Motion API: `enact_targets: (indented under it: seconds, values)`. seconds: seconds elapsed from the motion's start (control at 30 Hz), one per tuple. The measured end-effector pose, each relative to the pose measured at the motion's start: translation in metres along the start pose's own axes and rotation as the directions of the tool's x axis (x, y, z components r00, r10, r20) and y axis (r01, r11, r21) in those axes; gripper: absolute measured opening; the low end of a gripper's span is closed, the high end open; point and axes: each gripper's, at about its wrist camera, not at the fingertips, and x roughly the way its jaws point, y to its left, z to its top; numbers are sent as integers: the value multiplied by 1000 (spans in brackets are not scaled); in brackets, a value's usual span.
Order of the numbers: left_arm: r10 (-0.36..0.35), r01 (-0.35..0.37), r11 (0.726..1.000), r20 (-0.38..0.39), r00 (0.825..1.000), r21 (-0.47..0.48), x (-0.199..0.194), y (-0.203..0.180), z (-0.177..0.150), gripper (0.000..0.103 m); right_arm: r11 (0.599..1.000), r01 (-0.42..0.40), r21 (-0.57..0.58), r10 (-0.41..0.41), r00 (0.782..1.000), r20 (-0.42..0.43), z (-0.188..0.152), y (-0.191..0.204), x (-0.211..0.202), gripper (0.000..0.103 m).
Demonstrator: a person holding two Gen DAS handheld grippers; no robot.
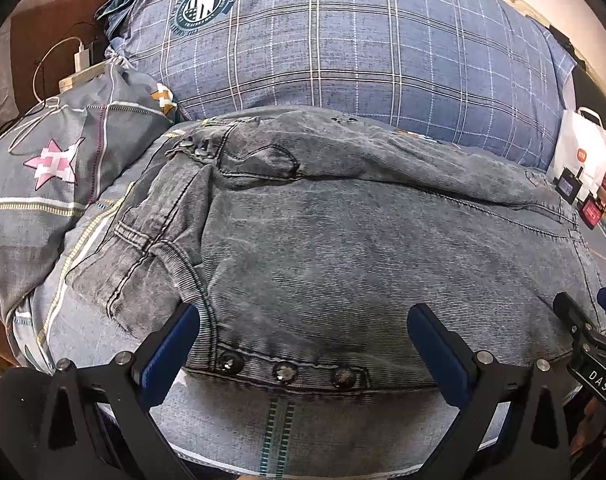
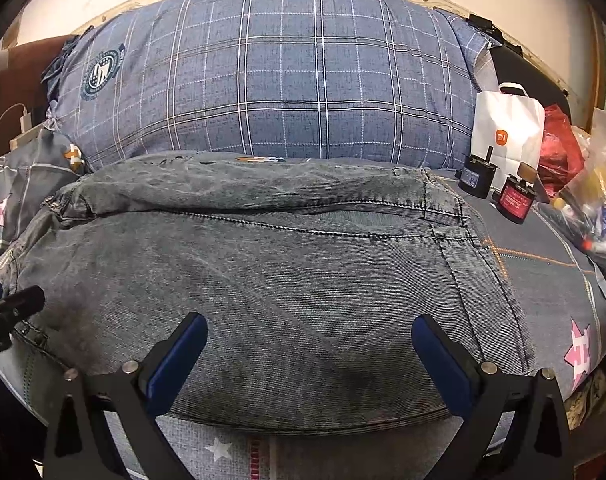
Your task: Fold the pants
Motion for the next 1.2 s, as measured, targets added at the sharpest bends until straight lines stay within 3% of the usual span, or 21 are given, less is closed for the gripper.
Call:
enact_targets:
  seconds: [0.1,0.13,0.2,0.27,0.43,0.57,0.73,0.77,0.8,0.87,0.9,0.93,0.97,1.0,1.1,1.17,1.2]
  values:
    - [3,-4,999,-22,1000,-40,0,22,3,103,999,-34,30,35,999,-27,2,-6,-2,103]
    - [7,-9,998,-27,1000,-70,0,34,5,103,993,-86,86,90,995,-45,4,-17,-5,103]
    - [14,-19,990,-40,999,-143,1,61,8,103,961,-179,209,194,980,-53,7,-41,-11,103]
    - [10,-28,969,-73,997,-246,7,95,10,103,901,-232,367,275,959,-68,3,-79,-15,103]
    - [-15,-49,921,-163,987,-386,31,140,6,103,793,-167,587,320,932,-168,-16,-144,-6,103]
    - [-36,-41,915,-182,983,-401,40,146,4,103,626,-139,768,404,900,-167,-38,-184,9,103]
    - [-64,-13,897,-160,985,-442,43,154,10,103,495,-98,863,424,895,-142,-50,-211,26,102]
    - [-63,-15,895,-160,985,-445,42,153,12,102,485,-99,869,417,900,-130,-49,-215,28,100]
    - [-60,-22,894,-167,984,-448,44,155,13,99,492,-83,866,397,907,-139,-49,-219,30,95]
    - [-55,-29,894,-175,983,-447,44,155,16,87,471,-69,880,388,911,-136,-50,-225,33,89]
    - [-45,-36,896,-171,984,-443,44,155,17,81,486,-64,871,376,915,-143,-48,-226,32,72]
    - [-33,-48,902,-179,983,-428,45,154,18,69,515,-50,856,360,919,-163,-44,-228,32,60]
    - [-27,-54,906,-186,982,-419,45,154,19,61,522,-41,852,356,918,-173,-42,-230,34,33]
    - [-24,-57,909,-189,982,-412,45,153,20,57,525,-34,851,359,915,-185,-41,-231,36,26]
    - [-42,-44,915,-204,978,-402,47,153,25,36,608,-22,793,334,914,-230,-33,-228,40,21]
    - [-50,-29,921,-191,980,-389,43,152,29,22,690,-17,723,276,931,-241,-18,-221,32,20]
    - [-34,-31,925,-166,986,-378,35,148,32,22,722,-17,691,247,940,-234,-10,-218,27,20]
